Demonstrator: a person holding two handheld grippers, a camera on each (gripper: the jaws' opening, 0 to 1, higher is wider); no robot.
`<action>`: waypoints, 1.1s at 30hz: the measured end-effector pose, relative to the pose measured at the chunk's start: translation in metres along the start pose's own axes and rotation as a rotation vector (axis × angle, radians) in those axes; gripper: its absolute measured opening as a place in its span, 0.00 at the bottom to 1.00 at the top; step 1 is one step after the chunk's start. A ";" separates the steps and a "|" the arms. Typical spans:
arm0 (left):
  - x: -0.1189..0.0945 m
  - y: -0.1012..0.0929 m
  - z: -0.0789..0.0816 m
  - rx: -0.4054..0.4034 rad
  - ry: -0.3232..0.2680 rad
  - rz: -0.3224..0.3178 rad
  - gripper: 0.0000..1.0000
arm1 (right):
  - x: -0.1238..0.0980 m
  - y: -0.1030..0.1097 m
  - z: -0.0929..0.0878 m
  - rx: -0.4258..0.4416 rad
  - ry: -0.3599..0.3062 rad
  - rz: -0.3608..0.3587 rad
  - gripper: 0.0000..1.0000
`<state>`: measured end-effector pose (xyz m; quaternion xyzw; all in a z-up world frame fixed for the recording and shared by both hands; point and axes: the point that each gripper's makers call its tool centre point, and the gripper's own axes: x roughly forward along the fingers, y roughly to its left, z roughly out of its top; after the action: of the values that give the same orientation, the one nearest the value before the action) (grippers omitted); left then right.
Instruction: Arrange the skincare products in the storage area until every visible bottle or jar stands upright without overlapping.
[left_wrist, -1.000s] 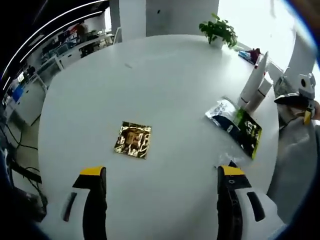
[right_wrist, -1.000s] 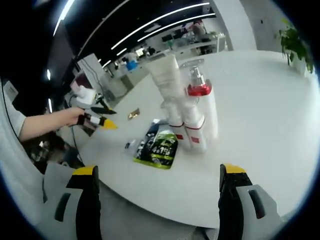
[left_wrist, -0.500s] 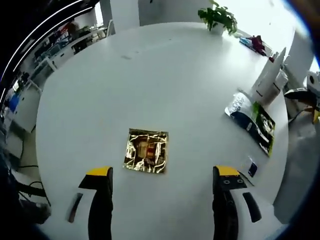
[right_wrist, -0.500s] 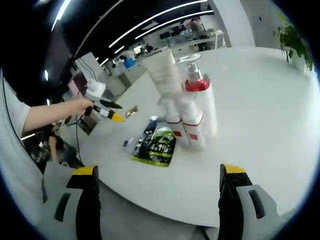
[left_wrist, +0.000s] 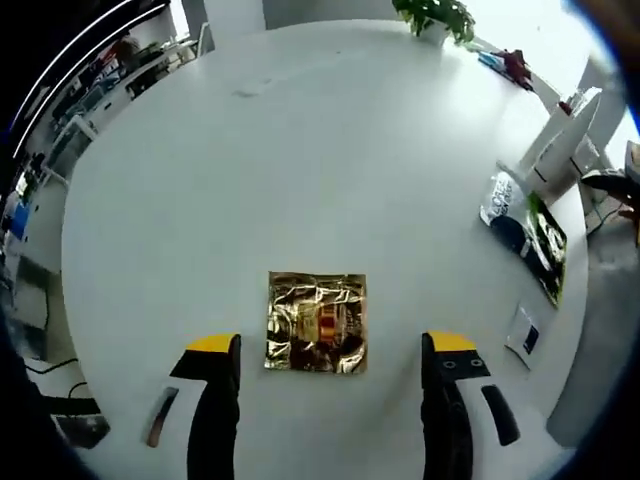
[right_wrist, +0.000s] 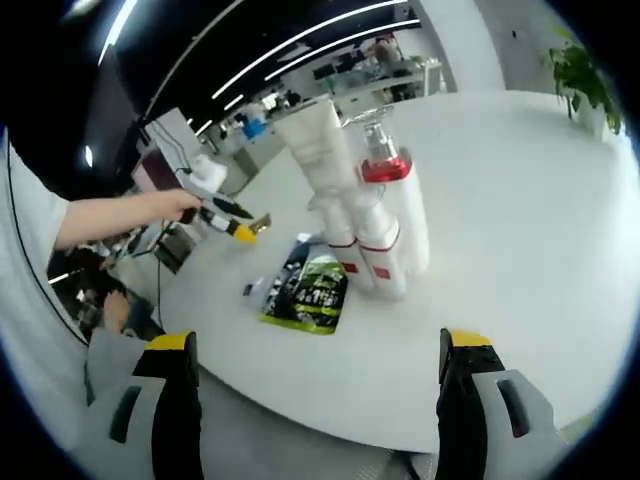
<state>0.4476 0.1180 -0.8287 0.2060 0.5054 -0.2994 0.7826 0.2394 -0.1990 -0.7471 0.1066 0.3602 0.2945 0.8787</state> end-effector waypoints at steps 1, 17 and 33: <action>0.002 0.001 0.001 0.005 0.005 0.000 0.72 | 0.000 0.000 0.000 0.001 0.000 0.000 0.99; 0.004 0.008 0.008 0.054 0.026 -0.017 0.46 | 0.000 0.002 0.001 0.007 0.000 -0.002 0.99; -0.005 0.000 0.002 -0.141 0.011 0.007 0.43 | -0.001 0.002 0.003 -0.004 -0.004 -0.002 0.99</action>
<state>0.4476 0.1182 -0.8228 0.1539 0.5288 -0.2594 0.7934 0.2400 -0.1975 -0.7437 0.1052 0.3579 0.2939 0.8800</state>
